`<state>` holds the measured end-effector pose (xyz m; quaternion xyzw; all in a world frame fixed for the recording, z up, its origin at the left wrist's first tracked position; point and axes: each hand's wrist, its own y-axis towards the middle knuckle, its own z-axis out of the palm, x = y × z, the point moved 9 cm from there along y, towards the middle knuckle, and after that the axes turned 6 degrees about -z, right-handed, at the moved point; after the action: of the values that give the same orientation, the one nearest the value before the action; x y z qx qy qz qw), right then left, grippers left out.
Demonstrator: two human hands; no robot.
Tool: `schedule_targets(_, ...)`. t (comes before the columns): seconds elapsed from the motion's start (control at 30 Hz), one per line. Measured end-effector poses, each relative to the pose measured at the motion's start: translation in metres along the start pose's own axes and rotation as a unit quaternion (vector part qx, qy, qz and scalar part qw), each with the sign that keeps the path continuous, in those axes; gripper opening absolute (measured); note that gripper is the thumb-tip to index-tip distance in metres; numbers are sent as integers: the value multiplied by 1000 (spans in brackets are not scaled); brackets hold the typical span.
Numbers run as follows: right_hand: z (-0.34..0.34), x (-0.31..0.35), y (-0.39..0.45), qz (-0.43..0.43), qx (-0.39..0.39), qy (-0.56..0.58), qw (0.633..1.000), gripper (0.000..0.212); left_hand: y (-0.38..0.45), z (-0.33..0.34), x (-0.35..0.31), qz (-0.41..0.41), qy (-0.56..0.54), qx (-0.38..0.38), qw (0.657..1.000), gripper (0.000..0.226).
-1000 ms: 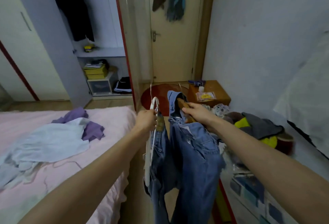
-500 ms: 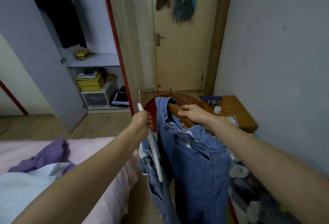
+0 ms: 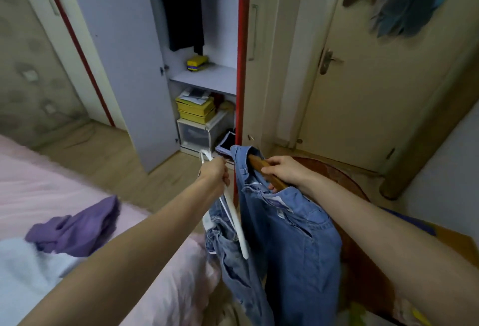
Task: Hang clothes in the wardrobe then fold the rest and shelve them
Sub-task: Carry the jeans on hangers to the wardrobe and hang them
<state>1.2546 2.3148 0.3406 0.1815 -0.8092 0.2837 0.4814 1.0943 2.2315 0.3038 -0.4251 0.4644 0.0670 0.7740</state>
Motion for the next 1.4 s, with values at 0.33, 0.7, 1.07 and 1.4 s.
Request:
schedule_targets(0.33, 0, 90, 261, -47, 24, -1, 999, 31, 199, 18, -160, 70, 21, -82, 994, 28)
schedule_targets(0.7, 23, 216, 469, -118, 12, 127, 985, 9, 307, 5, -339, 160, 24, -121, 979, 33)
schedule_targets(1.07, 49, 384, 605, -186, -7, 222, 957, 6, 378, -25, -530, 248, 68, -69, 964, 20)
schedule_targets(1.4, -12, 523, 684, -204, -168, 243, 933, 29, 450, 16, -713, 219, 31, 160, 962, 18)
